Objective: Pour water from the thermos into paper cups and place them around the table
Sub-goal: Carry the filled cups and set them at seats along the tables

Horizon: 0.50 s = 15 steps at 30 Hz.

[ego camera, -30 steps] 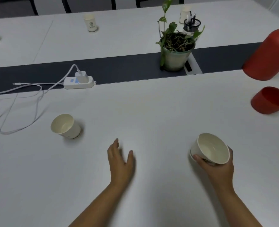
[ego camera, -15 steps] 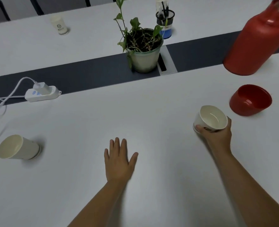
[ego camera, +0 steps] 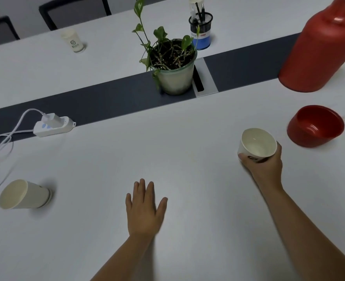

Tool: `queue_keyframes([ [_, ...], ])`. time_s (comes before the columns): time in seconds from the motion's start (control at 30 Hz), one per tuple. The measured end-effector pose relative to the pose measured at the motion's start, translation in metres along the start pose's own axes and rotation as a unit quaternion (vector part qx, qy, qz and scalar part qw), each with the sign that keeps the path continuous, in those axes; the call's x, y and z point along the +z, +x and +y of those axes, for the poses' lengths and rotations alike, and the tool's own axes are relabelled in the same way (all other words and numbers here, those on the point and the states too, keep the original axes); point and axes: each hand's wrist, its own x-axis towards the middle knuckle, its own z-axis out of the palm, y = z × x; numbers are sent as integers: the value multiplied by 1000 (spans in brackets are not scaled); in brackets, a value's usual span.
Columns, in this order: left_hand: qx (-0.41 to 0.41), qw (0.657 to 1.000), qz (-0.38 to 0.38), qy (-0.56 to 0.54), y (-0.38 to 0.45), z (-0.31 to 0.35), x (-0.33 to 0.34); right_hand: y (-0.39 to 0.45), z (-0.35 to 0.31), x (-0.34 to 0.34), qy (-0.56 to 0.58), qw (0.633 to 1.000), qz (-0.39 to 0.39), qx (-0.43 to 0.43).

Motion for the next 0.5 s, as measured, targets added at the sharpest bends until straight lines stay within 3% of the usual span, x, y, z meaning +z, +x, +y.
queue_keyframes([
  [0.33, 19, 1000, 15, -18, 0, 1, -2, -5, 17, 3, -27, 999, 16, -45],
  [0.5, 59, 988, 70, -126, -5, -6, 2, -44, 31, -5, -28, 999, 15, -5],
])
